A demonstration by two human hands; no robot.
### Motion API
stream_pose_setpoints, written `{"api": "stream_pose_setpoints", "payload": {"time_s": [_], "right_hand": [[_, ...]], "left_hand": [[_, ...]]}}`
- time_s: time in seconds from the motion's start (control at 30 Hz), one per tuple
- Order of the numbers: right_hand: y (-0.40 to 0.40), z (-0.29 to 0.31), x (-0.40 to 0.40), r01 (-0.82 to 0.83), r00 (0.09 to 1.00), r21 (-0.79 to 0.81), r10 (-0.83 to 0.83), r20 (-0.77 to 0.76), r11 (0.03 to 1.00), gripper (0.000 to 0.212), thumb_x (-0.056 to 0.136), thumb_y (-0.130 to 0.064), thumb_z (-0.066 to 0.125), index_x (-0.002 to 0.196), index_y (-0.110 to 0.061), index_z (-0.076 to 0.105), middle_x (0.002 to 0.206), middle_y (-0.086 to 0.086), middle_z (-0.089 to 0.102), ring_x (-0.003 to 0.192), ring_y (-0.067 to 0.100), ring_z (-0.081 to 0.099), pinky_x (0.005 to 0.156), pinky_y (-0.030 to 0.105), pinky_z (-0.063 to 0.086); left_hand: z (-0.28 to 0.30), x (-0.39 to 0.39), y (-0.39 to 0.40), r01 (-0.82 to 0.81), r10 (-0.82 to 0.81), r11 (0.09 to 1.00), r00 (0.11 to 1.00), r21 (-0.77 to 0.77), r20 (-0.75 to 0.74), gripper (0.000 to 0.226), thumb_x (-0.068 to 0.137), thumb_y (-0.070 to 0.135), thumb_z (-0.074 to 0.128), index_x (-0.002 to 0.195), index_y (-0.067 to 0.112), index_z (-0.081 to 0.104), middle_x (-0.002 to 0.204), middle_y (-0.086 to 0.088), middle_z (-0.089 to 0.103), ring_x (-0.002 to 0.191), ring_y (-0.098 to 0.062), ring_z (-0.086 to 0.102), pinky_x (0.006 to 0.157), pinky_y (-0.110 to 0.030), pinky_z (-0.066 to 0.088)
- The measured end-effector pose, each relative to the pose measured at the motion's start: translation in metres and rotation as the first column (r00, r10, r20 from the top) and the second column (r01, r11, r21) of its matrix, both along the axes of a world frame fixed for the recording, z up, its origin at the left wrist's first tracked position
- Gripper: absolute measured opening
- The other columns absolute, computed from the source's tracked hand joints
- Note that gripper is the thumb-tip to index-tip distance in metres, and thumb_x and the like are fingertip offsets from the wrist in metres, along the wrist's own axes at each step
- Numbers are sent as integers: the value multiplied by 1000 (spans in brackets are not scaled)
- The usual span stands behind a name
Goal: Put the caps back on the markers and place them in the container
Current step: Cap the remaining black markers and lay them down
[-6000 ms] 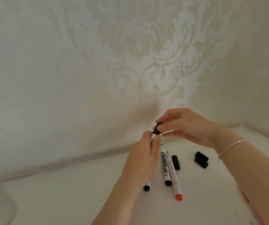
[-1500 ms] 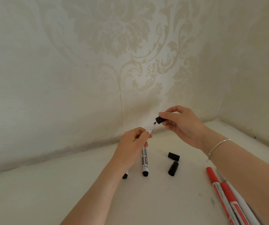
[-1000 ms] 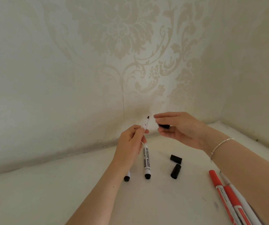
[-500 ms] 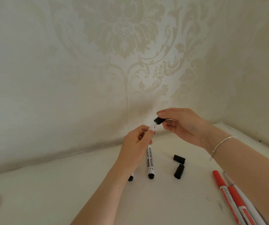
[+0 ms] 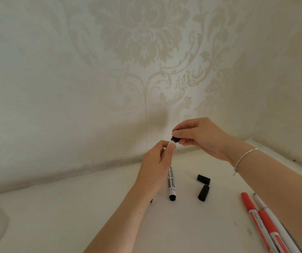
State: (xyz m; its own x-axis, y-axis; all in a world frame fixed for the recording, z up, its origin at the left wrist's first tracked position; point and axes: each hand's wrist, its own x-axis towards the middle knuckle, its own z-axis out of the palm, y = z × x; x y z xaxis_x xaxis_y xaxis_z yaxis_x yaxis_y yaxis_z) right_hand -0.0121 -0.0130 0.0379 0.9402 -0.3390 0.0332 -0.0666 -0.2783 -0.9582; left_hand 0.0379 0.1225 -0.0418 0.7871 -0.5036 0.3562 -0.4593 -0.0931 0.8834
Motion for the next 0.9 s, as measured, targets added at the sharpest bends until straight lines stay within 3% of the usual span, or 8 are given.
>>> {"api": "stream_pose_setpoints", "payload": {"time_s": [0.4, 0.53, 0.57, 0.63, 0.7, 0.77, 0.83, 0.9], "right_hand": [[13, 6, -6, 23, 999, -92, -20, 28, 996, 8, 80, -7, 72, 88, -4, 73, 83, 17, 72, 66, 15, 62, 76, 26, 56], [24, 0, -6, 83, 992, 65, -88, 85, 994, 22, 77, -7, 75, 98, -5, 68, 76, 12, 70, 66, 16, 65, 73, 23, 56], [26, -1, -8, 104, 989, 98, -113, 94, 990, 21, 76, -7, 75, 96, -4, 68, 74, 10, 69, 64, 14, 64, 72, 23, 55], [25, -1, -13, 160, 981, 98, -169, 97, 982, 18, 77, -9, 75, 92, -2, 70, 71, 6, 67, 60, 11, 60, 68, 23, 53], [16, 4, -22, 219, 972, 55, -223, 78, 974, 19, 79, -11, 74, 94, 0, 70, 70, 5, 66, 59, 12, 57, 63, 22, 52], [4, 14, -34, 245, 969, -42, -245, 24, 969, 21, 80, -12, 72, 98, -2, 68, 70, 5, 66, 57, 13, 57, 59, 20, 52], [-9, 25, -52, 186, 971, -215, -212, -107, 959, 23, 81, -11, 71, 103, -5, 64, 72, 7, 67, 56, 14, 58, 55, 20, 52], [-22, 34, -72, 62, 941, -403, -187, -281, 913, 22, 82, -11, 69, 103, -3, 64, 74, 10, 68, 58, 15, 58, 54, 20, 51]], "left_hand": [[2, -6, -1, 0, -5, 993, 999, -120, -38, 25, 98, 33, 49, 84, 16, 61, 52, 4, 44, 44, -6, 33, 48, -20, 30], [9, -19, -7, 13, -46, 972, 989, -233, -137, 28, 102, 33, 42, 85, 15, 54, 51, 7, 47, 42, -9, 37, 44, -22, 32], [12, -21, -6, 26, -66, 971, 984, -237, -165, 29, 102, 33, 40, 87, 13, 54, 54, 6, 52, 43, -11, 44, 46, -24, 38], [17, -22, -5, 44, -80, 980, 980, -194, -184, 30, 103, 31, 39, 92, 13, 60, 69, 3, 65, 62, -15, 64, 67, -31, 53], [20, -15, -2, 29, -47, 992, 988, -120, -150, 27, 101, 26, 40, 93, 16, 64, 87, 2, 70, 86, -14, 69, 89, -39, 52], [23, -8, 0, 0, -11, 997, 991, -78, -131, 21, 99, 18, 44, 93, 19, 63, 89, 4, 69, 88, -12, 68, 93, -40, 51], [23, -7, 1, -8, 8, 1000, 995, 0, -102, 18, 96, 17, 48, 90, 23, 64, 86, 7, 69, 85, -14, 68, 85, -30, 53], [22, -13, -2, -10, 14, 988, 999, 157, -30, 14, 95, 25, 51, 90, 28, 64, 89, 10, 68, 87, -11, 66, 65, -15, 47]]}}
